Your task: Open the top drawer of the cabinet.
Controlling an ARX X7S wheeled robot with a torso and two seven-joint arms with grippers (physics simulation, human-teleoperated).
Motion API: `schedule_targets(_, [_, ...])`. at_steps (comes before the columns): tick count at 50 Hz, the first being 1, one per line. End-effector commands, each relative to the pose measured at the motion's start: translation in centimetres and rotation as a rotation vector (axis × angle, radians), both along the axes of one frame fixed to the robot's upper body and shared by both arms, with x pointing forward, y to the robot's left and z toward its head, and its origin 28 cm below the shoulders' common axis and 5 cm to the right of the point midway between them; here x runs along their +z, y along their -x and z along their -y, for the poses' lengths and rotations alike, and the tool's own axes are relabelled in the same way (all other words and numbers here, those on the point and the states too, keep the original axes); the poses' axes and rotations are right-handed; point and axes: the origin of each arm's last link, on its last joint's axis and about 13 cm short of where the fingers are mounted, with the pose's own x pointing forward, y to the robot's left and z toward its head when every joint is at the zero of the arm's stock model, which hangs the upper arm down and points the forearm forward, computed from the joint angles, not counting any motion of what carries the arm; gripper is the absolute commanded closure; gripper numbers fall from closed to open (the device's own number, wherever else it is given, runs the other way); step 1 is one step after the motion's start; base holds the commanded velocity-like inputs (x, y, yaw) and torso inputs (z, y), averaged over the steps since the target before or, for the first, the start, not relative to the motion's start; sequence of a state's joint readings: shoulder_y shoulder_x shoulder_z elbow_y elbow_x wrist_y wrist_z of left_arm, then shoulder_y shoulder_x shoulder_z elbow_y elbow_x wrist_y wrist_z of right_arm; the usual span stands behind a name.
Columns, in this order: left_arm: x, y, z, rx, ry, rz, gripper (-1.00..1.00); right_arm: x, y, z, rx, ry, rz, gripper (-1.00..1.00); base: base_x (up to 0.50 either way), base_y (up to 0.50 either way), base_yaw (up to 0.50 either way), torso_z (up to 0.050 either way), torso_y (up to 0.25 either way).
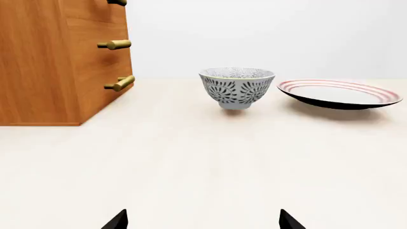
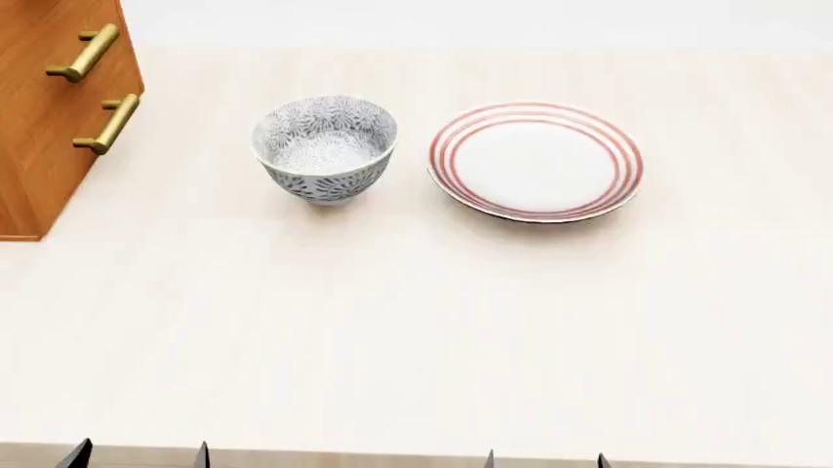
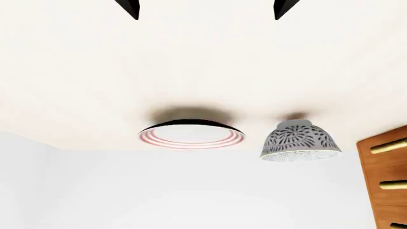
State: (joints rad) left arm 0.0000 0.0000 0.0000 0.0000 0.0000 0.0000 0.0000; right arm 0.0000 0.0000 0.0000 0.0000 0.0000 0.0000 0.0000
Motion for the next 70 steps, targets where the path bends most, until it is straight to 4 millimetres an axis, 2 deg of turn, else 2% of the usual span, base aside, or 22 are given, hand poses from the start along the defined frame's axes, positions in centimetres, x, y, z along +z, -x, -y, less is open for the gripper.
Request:
schedule_targets(1, [0.03, 0.03, -0.01, 0.001, -0.002, -0.001, -1.00, -0.09, -0.02, -0.02, 0.000, 0.002, -0.002, -1.00, 0.00, 0.00, 0.00, 0.000, 0.000])
schedule_targets(19, [-0.11, 0.04, 0.03, -0.001, -0.017, -0.015, -1.00, -0.10, 0.00, -0.02, -0.004, 0.005, -0.009, -1.00, 0.00, 0.00, 0.00, 0.000, 0.000])
schedule_targets(20, [0.20, 0.64, 0.01, -0.053, 0.000, 0.079, -1.00, -0.44, 0.27, -0.25, 0.016, 0.033, -0.029, -1.00, 0.00, 0.00, 0.00, 0.000, 0.000])
schedule_targets(21, [0.03, 0.10, 0.03, -0.006, -0.017, -0.011, -1.00, -0.10, 0.03, -0.02, -0.004, 0.006, -0.009, -1.00, 0.00, 0.00, 0.00, 0.000, 0.000])
schedule_targets(43, [0.14, 0.19, 0.10, -0.023, -0.027, -0.005, -1.00, -0.10, 0.10, -0.04, -0.003, 0.005, -0.012, -1.00, 0.00, 0.00, 0.00, 0.000, 0.000])
schedule_targets(70, [0.31, 0.21, 0.09, -0.022, -0.018, 0.007, -1.00, -0.15, 0.12, -0.05, -0.002, 0.004, -0.013, -1.00, 0.00, 0.00, 0.00, 0.049, 0.000])
